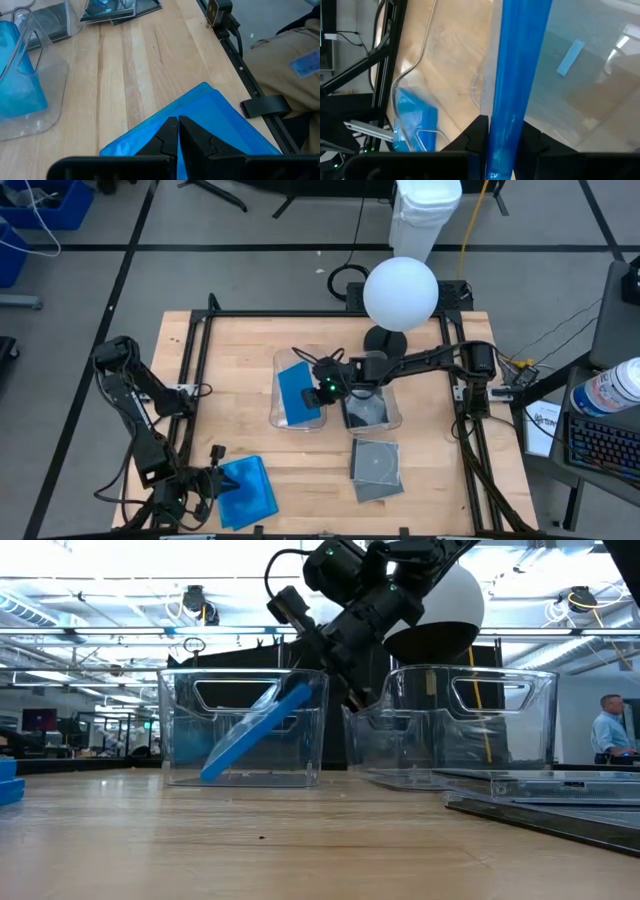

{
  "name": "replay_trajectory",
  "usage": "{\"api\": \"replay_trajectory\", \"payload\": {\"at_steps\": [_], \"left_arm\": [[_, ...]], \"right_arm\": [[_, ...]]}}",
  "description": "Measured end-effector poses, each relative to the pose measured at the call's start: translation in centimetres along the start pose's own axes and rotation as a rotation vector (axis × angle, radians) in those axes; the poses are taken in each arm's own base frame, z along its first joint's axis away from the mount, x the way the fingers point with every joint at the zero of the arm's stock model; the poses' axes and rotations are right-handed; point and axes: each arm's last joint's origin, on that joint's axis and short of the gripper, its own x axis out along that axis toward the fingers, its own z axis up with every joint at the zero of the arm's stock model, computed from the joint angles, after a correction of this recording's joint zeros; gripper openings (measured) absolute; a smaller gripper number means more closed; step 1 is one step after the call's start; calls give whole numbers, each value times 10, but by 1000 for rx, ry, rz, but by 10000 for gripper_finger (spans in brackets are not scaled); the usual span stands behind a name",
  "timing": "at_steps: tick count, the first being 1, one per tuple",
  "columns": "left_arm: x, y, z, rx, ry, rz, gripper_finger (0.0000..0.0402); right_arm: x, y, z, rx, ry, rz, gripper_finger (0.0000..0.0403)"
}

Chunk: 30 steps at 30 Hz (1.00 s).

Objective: Pick & place jewel cases by type
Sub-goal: Put the blue cd case into the left transparent bin

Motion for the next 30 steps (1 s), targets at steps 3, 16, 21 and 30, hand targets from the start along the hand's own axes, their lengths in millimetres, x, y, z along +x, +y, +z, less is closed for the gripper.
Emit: {"api": "replay_trajectory", "payload": {"at_steps": [3,16,21,30], "left_arm": [[0,0,0,0,0,0,24],[0,0,0,-6,1,1,24],[0,0,0,-6,1,0,24],[0,0,0,-5,1,1,24]], "right_arm": [[0,0,0,-17,-1,2,58],[2,6,-8,-93,29,34,123],[2,6,-8,-95,28,34,179],[-15,17,-7,-222,-61,23,224]]}}
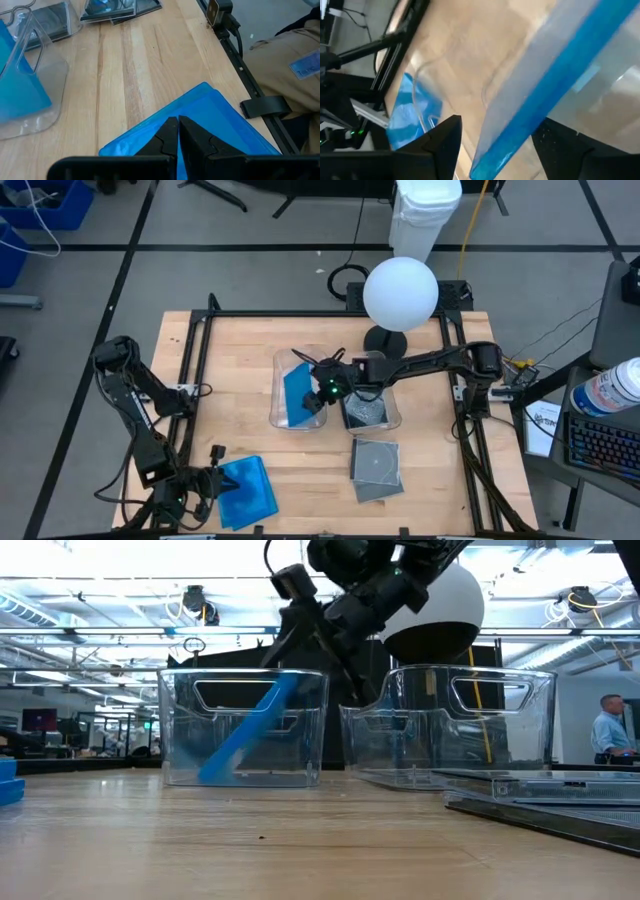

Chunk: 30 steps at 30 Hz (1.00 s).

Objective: Pick & place jewel cases by type
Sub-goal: Put the blue cd case into the left transparent bin, then adjust the transparent bins

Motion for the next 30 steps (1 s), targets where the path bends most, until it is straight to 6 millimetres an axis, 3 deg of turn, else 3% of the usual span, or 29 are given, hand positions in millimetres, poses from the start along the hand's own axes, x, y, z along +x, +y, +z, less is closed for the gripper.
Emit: {"api": "replay_trajectory", "payload": {"at_steps": [7,15,22,26,30], "left_arm": [[1,1,0,3,0,3,24],[5,5,3,27,2,23,24],[7,7,6,102,-8,43,24],[14,14,12,142,-14,73,24],[28,32,27,149,23,109,24]], "right_arm": [[-23,5,3,-63,-55,-80,226],[-26,6,0,-129,-25,-77,226],[-64,33,-8,-609,-114,-109,210],[-97,53,-26,-862,-181,-206,178],[-122,59,-52,-1001,-118,-309,125]]}}
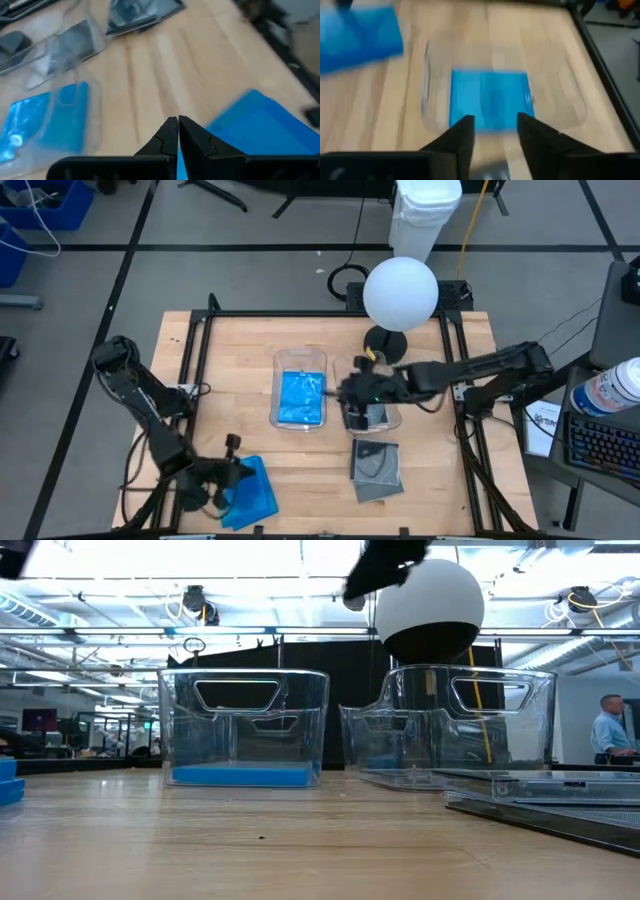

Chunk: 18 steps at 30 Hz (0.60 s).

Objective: Pick & place jewel cases by type
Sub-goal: Adjust the transparent bins

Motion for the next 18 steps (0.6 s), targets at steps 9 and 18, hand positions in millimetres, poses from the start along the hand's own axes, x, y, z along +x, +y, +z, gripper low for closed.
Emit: {"api": "replay_trajectory", "payload": {"at_steps": [9,18], "left_arm": [[19,48,59,108,-9,-49,105],[29,91,94,115,60,68,256]], "right_arm": [[-28,37,-28,-123,207,36,8],[-40,59,-40,-143,293,161,157]]}}
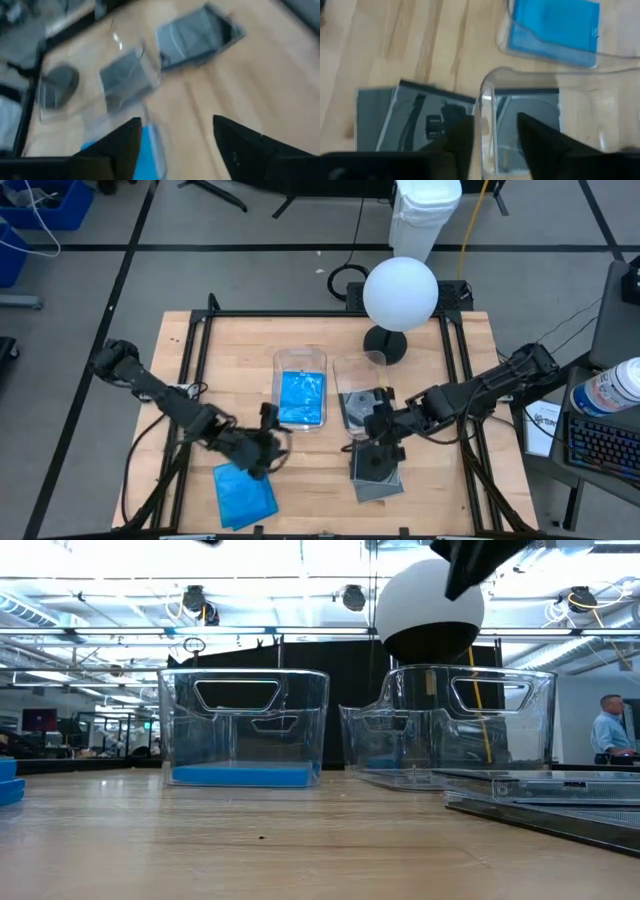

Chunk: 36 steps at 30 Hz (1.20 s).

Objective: Pick & place jewel cases by type
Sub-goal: Adjust the transparent bins

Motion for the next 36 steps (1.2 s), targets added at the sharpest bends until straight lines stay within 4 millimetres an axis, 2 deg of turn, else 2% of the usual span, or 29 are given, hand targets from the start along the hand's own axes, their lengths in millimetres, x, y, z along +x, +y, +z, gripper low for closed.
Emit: {"api": "replay_trajectory", "payload": {"at_steps": [4,8,16,27,36], "left_arm": [[24,8,4,-39,117,-89,268],[48,7,11,-51,243,-129,249],[79,16,3,-117,524,-35,205],[84,31,-2,-154,565,-51,207],[87,36,-2,-200,556,-78,171]], "right_arm": [[7,5,-7,-27,32,-19,224],[20,8,-16,-34,36,-21,251],[46,7,-39,-87,84,-93,234],[51,7,-40,-75,68,-52,217],[55,9,-39,-7,77,-1,203]]}}
